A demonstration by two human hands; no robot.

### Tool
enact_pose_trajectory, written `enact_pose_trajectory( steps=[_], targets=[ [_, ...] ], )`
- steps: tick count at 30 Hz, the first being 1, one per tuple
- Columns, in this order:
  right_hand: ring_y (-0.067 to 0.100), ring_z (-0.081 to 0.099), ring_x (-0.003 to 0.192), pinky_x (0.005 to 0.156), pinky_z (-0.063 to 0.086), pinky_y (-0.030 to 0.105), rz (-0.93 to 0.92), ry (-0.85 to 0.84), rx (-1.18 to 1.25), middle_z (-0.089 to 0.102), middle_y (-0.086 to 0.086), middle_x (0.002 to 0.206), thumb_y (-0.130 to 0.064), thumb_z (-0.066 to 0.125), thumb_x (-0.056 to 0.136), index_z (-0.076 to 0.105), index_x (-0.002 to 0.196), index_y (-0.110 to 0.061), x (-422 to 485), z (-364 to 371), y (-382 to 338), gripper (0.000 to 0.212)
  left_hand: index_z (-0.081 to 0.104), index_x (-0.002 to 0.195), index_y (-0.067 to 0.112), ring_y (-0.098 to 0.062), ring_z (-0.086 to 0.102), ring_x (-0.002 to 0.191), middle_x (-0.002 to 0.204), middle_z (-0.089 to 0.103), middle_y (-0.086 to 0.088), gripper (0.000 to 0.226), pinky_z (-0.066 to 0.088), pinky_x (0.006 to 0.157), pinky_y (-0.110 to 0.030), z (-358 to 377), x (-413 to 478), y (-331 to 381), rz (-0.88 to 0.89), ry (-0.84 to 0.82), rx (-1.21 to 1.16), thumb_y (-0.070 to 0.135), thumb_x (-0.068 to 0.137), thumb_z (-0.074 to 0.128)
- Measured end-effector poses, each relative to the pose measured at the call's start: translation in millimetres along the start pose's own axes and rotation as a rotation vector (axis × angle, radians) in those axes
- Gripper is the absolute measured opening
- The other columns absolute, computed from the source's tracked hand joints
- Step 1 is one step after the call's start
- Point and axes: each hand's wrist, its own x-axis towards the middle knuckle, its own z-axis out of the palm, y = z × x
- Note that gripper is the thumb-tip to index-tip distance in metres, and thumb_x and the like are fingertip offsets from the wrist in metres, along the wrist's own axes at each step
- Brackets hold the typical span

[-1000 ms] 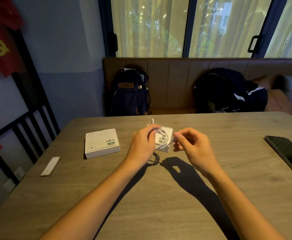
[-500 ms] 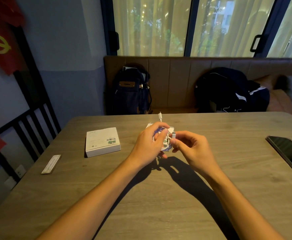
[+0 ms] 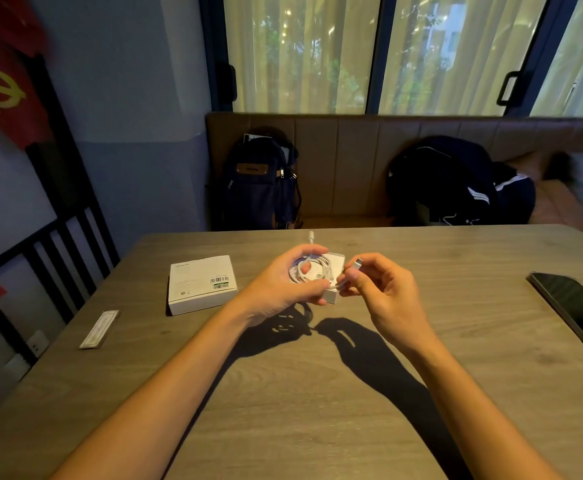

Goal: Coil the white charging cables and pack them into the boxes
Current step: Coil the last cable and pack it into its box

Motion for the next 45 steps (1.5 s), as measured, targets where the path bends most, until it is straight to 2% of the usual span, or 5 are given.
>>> enact_pose_trajectory(
  steps=[21, 28, 34, 38, 45],
  targets=[
    [0.018, 0.071, 0.072, 0.056, 0.054, 0.020, 0.231, 0.036, 0.154, 0.074, 0.010, 0.098, -0.022, 0.077, 0.080, 0.076, 0.096, -0.002, -1, 7, -2, 0.026, 0.031, 0.141, 0.040, -0.020, 0.069, 0.101, 0.113, 0.060, -0.005, 0.084, 0.060, 0.091, -0.042, 22, -4, 4, 0.201, -0.059, 0.341, 0.000, 0.083, 0.076],
    [0.013, 0.074, 0.087, 0.074, 0.061, 0.031, 0.100, 0.049, -0.129, 0.079, -0.008, 0.089, -0.022, 0.068, 0.093, 0.077, 0.099, -0.029, -3, 10, 2, 0.013, 0.025, 0.143, 0.046, -0.024, 0.069, 0.101, 0.114, 0.059, -0.007, 0.089, 0.059, 0.091, -0.045, 26, -2, 2, 0.215, -0.022, 0.362, 0.003, 0.085, 0.077],
    [0.022, 0.075, 0.084, 0.066, 0.061, 0.025, 0.203, 0.121, 0.114, 0.077, 0.008, 0.088, -0.009, 0.074, 0.087, 0.074, 0.101, -0.004, -2, 6, -2, 0.015, 0.018, 0.147, 0.047, -0.015, 0.051, 0.125, 0.146, 0.035, 0.000, 0.088, 0.051, 0.104, -0.032, 31, 0, 0, 0.257, 0.027, 0.568, 0.016, 0.089, 0.076],
    [0.023, 0.075, 0.080, 0.063, 0.061, 0.026, 0.310, 0.124, 0.202, 0.073, 0.017, 0.093, -0.009, 0.076, 0.086, 0.058, 0.109, -0.001, -1, 5, 0, 0.030, 0.017, 0.145, 0.046, -0.011, 0.056, 0.110, 0.132, 0.036, 0.004, 0.085, 0.057, 0.096, -0.035, 36, -2, -2, 0.284, 0.040, 0.646, 0.018, 0.090, 0.075],
    [0.006, 0.068, 0.078, 0.065, 0.058, 0.026, 0.141, 0.181, -0.226, 0.069, -0.005, 0.089, -0.019, 0.071, 0.092, 0.055, 0.113, -0.023, -4, 15, 13, 0.027, 0.024, 0.146, 0.046, -0.013, 0.057, 0.115, 0.131, 0.039, 0.005, 0.087, 0.058, 0.094, -0.039, 42, 0, -6, 0.236, 0.008, 0.542, 0.007, 0.087, 0.075]
  ],
)
